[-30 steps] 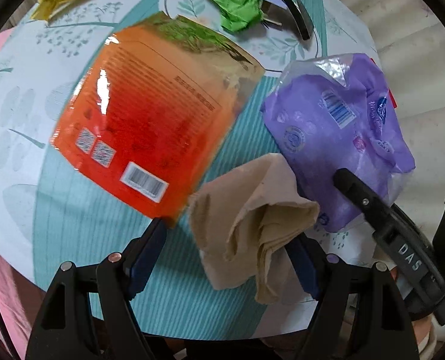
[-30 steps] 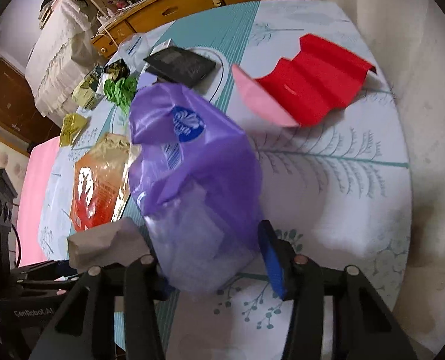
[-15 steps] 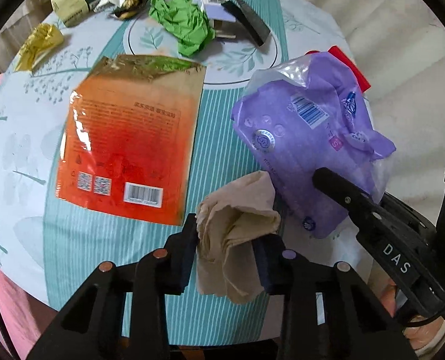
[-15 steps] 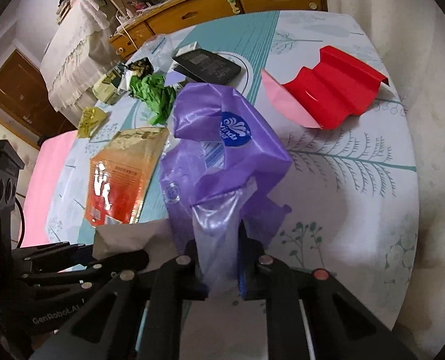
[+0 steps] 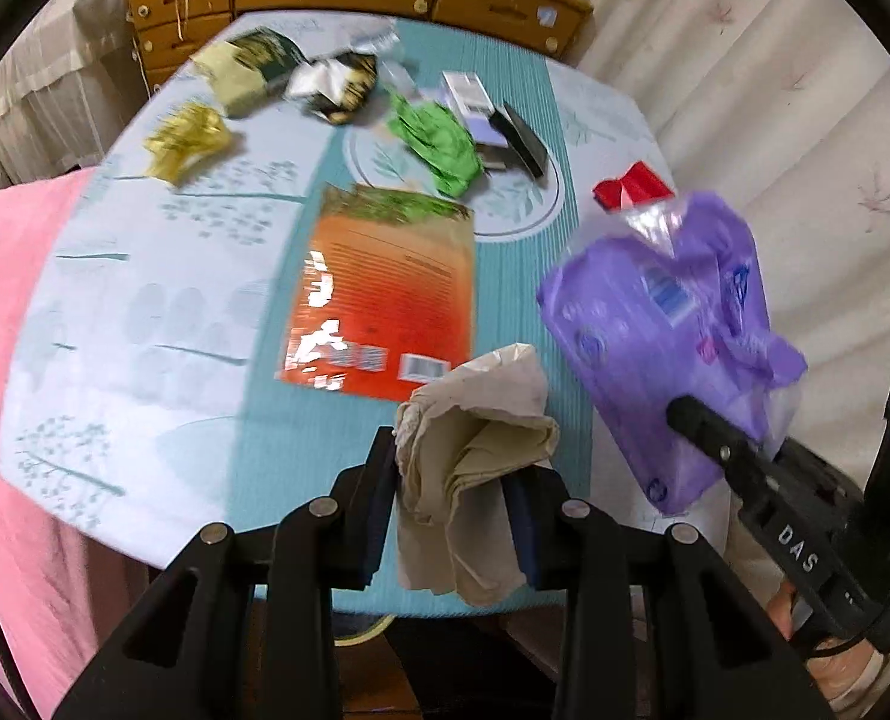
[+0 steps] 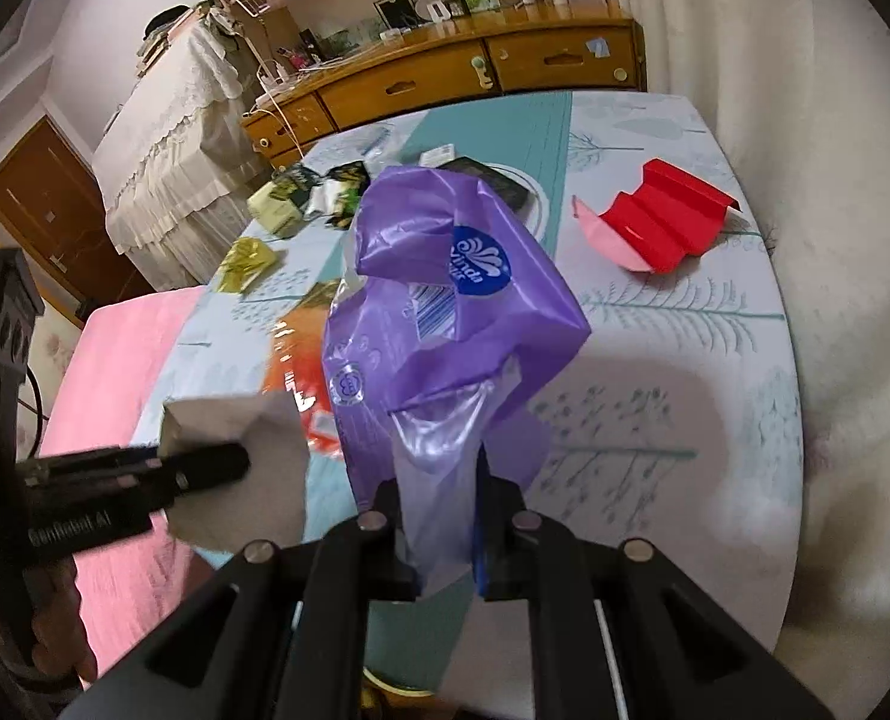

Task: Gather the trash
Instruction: 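Carry tissue and purple bag over the bin and open both tools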

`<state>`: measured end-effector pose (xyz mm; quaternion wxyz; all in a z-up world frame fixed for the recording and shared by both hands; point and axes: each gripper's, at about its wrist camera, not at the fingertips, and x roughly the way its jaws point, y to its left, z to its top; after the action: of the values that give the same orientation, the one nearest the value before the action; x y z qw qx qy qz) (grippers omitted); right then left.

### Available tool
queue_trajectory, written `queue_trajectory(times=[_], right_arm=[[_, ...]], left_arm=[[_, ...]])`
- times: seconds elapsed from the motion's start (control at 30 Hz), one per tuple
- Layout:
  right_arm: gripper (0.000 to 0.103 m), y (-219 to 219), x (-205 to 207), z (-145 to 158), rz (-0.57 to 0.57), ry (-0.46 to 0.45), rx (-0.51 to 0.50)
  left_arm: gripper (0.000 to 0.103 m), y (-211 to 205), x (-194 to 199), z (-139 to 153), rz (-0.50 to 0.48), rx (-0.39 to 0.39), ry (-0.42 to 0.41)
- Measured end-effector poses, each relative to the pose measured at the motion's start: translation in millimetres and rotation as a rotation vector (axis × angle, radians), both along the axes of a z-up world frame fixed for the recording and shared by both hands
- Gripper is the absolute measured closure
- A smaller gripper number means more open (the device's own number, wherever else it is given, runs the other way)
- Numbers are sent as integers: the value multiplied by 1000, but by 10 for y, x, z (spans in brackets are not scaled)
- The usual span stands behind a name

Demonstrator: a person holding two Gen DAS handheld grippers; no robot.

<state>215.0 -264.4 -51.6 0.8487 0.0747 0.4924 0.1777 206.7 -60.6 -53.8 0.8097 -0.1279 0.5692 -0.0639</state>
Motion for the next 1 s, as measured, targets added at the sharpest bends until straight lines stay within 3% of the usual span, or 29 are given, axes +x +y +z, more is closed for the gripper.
queue_trajectory(times=[0.27, 0.5, 0.67, 0.83, 1.0], right_arm=[[93, 509, -971, 252, -170, -38, 22], [93, 1124, -1771, 244, -218, -45, -28], [93, 1349, -2178, 160, -233, -1, -66], [93, 1427, -2454, -70, -233, 76, -98], [93, 1438, -2620, -611, -248, 204, -64]], left_arm=[[71, 696, -647, 296, -103, -18, -87], [71, 1183, -1269, 414, -204, -42, -159], [71, 1280, -1632, 236, -274, -38, -126], [71, 1340, -1897, -42, -276, -48, -53], [71, 1274, -2086, -527, -264, -23, 42]])
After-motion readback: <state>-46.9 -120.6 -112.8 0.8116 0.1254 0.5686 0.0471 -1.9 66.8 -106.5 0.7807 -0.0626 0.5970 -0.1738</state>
